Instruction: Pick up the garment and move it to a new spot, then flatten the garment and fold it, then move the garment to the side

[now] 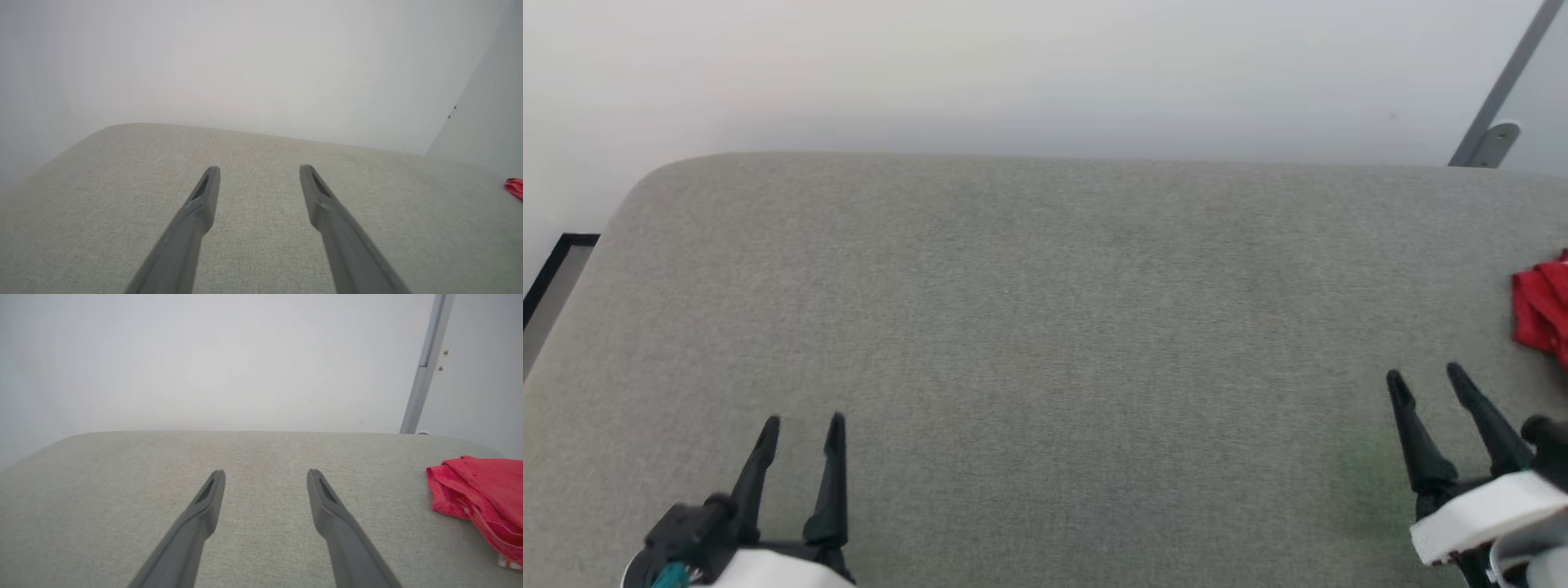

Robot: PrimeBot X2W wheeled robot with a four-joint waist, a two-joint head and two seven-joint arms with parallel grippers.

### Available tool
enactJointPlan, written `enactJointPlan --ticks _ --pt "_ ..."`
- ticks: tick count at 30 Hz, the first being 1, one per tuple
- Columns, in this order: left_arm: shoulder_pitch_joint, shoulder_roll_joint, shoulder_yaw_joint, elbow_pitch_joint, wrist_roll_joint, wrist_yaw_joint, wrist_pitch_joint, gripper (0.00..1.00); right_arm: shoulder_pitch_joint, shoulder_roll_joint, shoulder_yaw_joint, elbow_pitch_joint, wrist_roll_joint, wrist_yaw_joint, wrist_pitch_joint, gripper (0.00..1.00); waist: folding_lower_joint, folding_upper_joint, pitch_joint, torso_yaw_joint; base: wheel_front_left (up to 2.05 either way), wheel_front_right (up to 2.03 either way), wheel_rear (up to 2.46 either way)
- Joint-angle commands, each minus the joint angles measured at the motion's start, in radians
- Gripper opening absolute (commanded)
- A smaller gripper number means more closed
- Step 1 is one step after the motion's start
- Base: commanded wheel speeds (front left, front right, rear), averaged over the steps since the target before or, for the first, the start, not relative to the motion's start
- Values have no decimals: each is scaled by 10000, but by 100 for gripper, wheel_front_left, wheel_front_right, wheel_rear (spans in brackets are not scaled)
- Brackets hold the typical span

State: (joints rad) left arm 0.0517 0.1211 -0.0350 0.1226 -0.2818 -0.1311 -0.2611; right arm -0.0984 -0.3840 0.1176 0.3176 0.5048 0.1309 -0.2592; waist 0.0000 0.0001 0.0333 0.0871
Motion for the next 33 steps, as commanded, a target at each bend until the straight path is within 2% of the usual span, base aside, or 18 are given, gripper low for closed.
enactJointPlan --ticks 1,9,17,33 --pt "214 -30 104 -112 -47 12 -55 100 259 58 -190 -324 -103 -7 75 100 0 -1 -30 -131 0 0 0" --pt "832 -28 355 -559 -62 12 -54 100 1244 619 -849 -1718 -401 -5 631 100 0 -1 4 -350 0 0 0" --pt "1031 -36 475 -807 -3 12 -55 100 1612 926 -1338 -2438 -657 -5 911 100 0 -1 92 -357 0 0 0" --pt "1094 -73 445 -784 -137 12 -55 100 1727 1016 -1446 -2703 -562 -5 1111 100 0 -1 54 -339 0 0 0"
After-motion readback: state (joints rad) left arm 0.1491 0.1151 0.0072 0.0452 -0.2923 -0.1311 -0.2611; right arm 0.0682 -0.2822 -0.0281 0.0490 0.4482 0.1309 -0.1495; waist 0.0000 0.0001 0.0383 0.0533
